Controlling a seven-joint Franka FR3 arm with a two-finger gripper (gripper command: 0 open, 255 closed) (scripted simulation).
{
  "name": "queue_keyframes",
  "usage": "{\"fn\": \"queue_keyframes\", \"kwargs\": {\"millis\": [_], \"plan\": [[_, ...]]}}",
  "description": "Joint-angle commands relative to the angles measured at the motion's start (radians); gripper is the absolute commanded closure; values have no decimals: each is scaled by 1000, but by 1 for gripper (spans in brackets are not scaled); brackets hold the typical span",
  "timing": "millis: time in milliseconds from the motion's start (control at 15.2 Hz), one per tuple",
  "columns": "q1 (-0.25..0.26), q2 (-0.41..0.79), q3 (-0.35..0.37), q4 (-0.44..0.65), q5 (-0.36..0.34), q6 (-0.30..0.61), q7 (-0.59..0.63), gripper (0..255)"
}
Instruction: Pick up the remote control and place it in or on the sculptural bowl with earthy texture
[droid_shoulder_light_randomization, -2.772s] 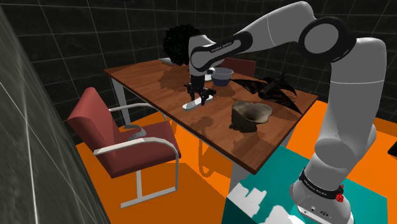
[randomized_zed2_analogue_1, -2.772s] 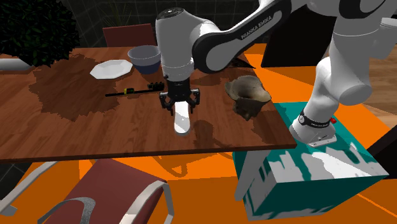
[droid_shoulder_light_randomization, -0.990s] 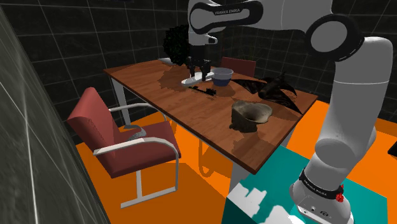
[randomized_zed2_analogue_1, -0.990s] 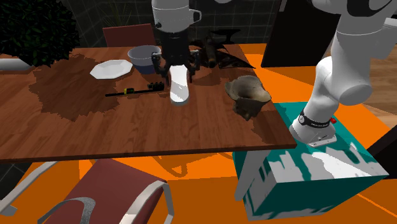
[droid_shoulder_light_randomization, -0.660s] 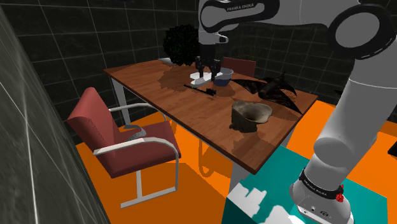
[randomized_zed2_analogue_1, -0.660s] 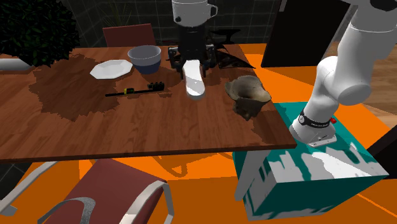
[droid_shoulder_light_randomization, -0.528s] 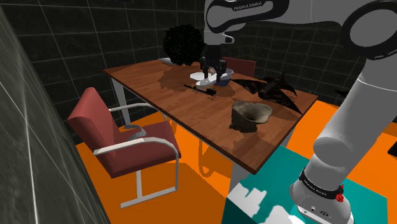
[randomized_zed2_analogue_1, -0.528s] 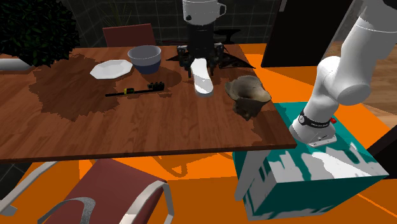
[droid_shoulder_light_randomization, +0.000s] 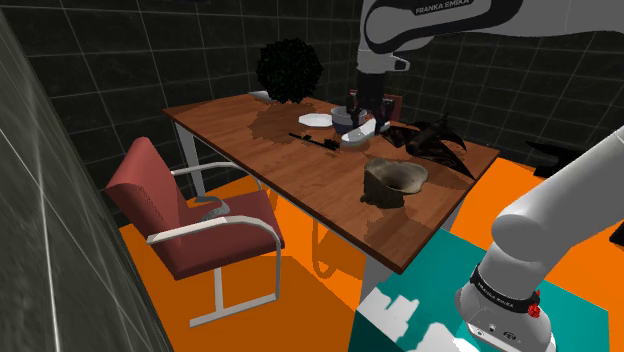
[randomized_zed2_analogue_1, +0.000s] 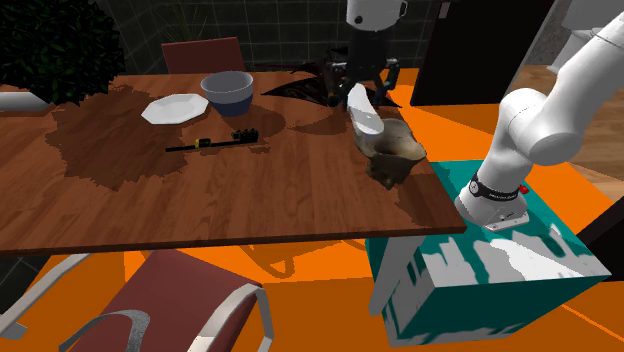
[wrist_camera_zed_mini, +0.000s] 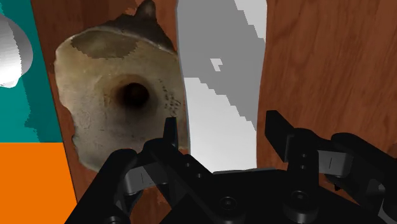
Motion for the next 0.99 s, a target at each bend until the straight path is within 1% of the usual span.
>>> {"fn": "queue_keyframes", "kwargs": {"millis": [0,330,396,924], "plan": [[-2,-76,-20,-67,8,-8,-27,255],[-5,-268,-76,-216,8,-53,-92,255],[-5,-279,-80,-224,7,-57,-96,255],[-1,-284,-73,-335,13,49,-96,255]]}}
